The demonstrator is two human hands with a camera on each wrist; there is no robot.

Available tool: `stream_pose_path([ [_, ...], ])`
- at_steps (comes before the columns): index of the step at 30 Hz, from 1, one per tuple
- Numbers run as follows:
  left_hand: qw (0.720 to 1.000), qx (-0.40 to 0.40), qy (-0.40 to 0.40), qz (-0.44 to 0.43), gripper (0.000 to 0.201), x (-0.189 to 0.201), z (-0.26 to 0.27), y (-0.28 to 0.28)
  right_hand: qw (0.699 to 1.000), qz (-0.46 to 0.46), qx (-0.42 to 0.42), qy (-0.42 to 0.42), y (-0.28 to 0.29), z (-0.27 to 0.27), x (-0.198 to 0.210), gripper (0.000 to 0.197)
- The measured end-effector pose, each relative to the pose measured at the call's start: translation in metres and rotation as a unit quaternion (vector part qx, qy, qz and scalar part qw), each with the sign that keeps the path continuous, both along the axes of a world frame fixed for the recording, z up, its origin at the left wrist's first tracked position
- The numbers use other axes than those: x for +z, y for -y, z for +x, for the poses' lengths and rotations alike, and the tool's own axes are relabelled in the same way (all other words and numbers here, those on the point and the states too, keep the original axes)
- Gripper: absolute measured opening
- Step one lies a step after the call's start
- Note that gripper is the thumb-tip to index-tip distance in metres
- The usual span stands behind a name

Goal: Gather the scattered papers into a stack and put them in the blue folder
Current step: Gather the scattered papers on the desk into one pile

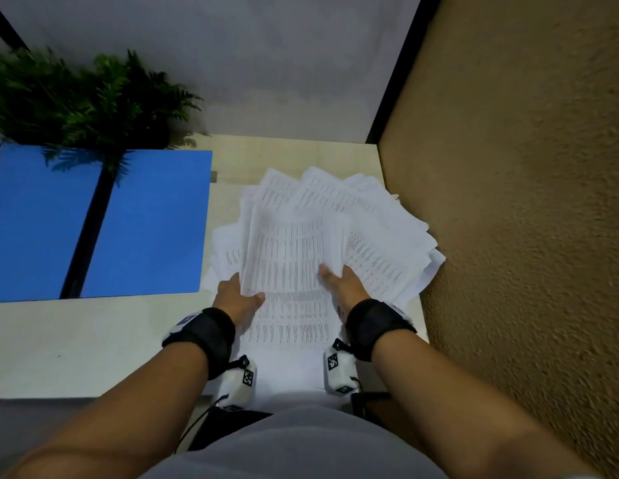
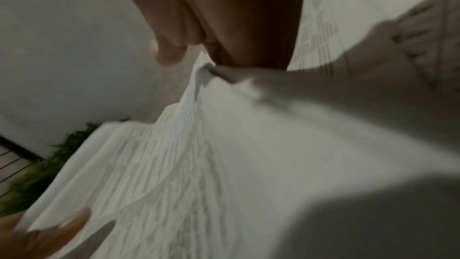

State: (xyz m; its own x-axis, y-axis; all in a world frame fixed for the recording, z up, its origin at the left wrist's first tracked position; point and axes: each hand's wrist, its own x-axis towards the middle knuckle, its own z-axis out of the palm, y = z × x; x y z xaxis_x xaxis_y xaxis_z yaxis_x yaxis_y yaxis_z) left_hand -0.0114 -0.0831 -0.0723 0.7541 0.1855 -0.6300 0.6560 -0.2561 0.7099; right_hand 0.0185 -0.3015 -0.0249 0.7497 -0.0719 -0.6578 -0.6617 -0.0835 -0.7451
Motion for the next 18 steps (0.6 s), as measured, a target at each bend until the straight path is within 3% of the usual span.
stream_pose_path([
  [3,0.997,0.006,0.047,0.066,0.102,-0.007,0.001,0.000,0.999,-0.010,0.031,0.009,0.008,-0.003,-0.002,0.043],
  [4,0.997,0.024,0.053,0.051,0.103,0.008,-0.001,0.001,1.000,0.006,0.020,0.005,0.013,-0.003,0.000,0.043],
  [5,0.995,0.073,0.062,-0.015,0.098,0.016,-0.001,0.000,0.999,0.037,0.009,0.003,0.019,-0.003,0.000,0.044],
  [7,0.980,0.124,0.047,-0.149,0.067,0.030,-0.004,0.001,0.996,0.092,0.009,0.012,0.027,-0.004,0.000,0.044],
  [9,0.974,0.119,0.045,-0.189,0.038,0.041,-0.004,0.005,0.995,0.093,-0.024,0.032,0.030,-0.009,-0.001,0.039],
  [11,0.976,0.133,0.060,-0.160,0.025,0.049,-0.001,0.006,0.987,-0.008,-0.146,0.066,0.034,-0.010,-0.001,0.034],
  [13,0.977,0.164,0.061,-0.119,0.030,0.041,0.003,-0.002,0.948,-0.223,-0.222,0.045,0.045,-0.009,-0.005,0.051],
  [14,0.979,0.173,0.054,-0.097,0.031,0.038,0.004,-0.007,0.933,-0.267,-0.243,0.010,0.052,-0.010,-0.008,0.064],
  [16,0.981,0.177,0.056,-0.061,0.031,0.033,0.005,-0.015,0.941,-0.182,-0.282,-0.042,0.063,-0.007,-0.015,0.070],
  [18,0.988,0.141,0.059,-0.028,0.035,0.031,0.007,-0.019,0.951,-0.144,-0.273,0.003,0.067,-0.004,-0.024,0.052],
])
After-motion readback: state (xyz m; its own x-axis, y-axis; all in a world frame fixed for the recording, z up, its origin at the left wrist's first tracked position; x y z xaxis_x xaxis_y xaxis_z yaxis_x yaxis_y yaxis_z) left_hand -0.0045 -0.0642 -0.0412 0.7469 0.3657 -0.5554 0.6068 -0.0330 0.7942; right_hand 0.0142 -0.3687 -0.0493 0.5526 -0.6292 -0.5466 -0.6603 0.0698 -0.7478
